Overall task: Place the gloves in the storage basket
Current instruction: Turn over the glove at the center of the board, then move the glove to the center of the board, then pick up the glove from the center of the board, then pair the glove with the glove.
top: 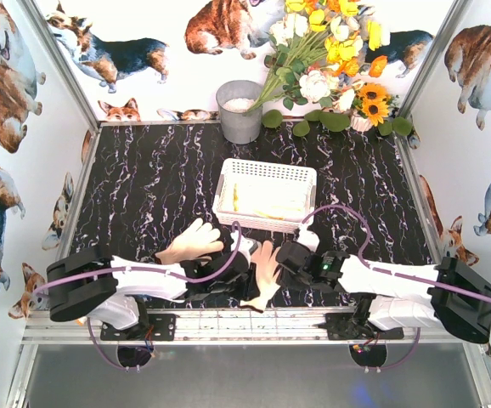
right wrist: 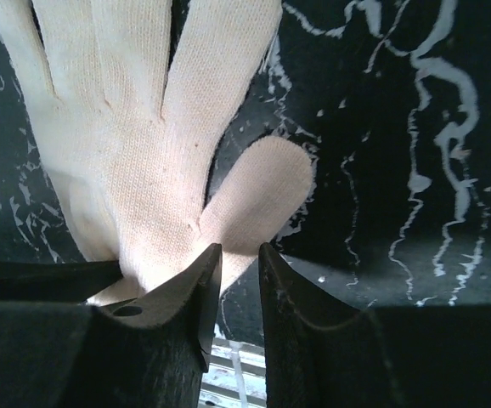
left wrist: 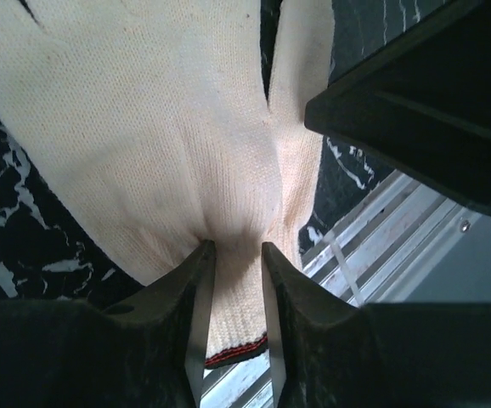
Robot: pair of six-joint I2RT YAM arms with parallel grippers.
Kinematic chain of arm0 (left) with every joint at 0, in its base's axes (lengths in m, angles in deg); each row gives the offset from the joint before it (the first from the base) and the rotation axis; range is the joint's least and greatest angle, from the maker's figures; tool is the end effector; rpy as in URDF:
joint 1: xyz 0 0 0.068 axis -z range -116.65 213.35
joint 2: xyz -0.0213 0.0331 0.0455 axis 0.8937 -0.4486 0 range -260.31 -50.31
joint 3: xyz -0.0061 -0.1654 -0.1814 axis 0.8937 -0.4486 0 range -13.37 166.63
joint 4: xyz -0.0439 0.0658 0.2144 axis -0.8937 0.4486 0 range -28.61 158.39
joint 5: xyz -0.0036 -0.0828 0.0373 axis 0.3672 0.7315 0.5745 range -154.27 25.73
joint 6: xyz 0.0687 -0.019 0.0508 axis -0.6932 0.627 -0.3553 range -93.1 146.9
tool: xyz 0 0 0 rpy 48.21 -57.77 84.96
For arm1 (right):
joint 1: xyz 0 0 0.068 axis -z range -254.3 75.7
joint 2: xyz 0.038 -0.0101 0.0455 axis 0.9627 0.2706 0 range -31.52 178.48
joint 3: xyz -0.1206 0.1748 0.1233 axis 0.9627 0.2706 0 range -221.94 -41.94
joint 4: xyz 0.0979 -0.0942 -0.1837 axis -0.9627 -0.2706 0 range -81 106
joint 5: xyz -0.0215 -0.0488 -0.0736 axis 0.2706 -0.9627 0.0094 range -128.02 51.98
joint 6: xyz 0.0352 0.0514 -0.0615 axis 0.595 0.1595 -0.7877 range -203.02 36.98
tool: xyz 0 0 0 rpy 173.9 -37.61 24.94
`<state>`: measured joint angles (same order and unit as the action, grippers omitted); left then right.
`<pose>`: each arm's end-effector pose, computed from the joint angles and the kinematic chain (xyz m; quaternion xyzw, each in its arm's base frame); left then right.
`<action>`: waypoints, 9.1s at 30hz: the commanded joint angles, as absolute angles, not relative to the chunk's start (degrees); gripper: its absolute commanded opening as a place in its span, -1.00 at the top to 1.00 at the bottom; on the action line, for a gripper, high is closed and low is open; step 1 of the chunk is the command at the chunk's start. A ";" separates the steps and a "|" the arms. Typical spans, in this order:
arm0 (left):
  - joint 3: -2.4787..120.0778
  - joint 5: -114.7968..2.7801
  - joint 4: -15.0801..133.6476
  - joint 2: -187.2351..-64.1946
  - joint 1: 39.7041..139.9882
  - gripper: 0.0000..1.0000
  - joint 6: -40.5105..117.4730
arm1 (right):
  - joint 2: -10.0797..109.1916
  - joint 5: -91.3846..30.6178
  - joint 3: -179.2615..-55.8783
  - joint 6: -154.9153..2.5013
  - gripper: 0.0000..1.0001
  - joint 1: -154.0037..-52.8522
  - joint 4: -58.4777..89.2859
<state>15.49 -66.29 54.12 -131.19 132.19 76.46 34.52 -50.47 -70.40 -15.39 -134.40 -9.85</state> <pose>0.0986 -0.2475 0.1113 0.1479 0.9110 -0.3220 0.2109 0.1112 0.1597 0.1148 0.0884 0.9638 0.1586 0.1953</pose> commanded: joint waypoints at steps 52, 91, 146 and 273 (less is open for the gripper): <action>24.58 -82.59 86.73 -126.70 114.32 1.00 68.27 | 15.94 -53.61 -71.72 -20.45 0.07 -131.32 -13.56; 21.51 -75.11 78.00 -109.88 118.39 -0.21 78.71 | 26.06 -40.26 -67.82 -16.29 -0.25 -131.98 5.33; 10.46 -52.23 52.71 -125.27 102.43 1.00 73.62 | 41.38 -45.52 -70.91 -12.10 0.89 -130.56 16.62; 5.79 -56.91 54.18 -128.27 127.95 0.64 83.31 | 27.05 -39.30 -66.16 -23.41 1.00 -112.53 6.10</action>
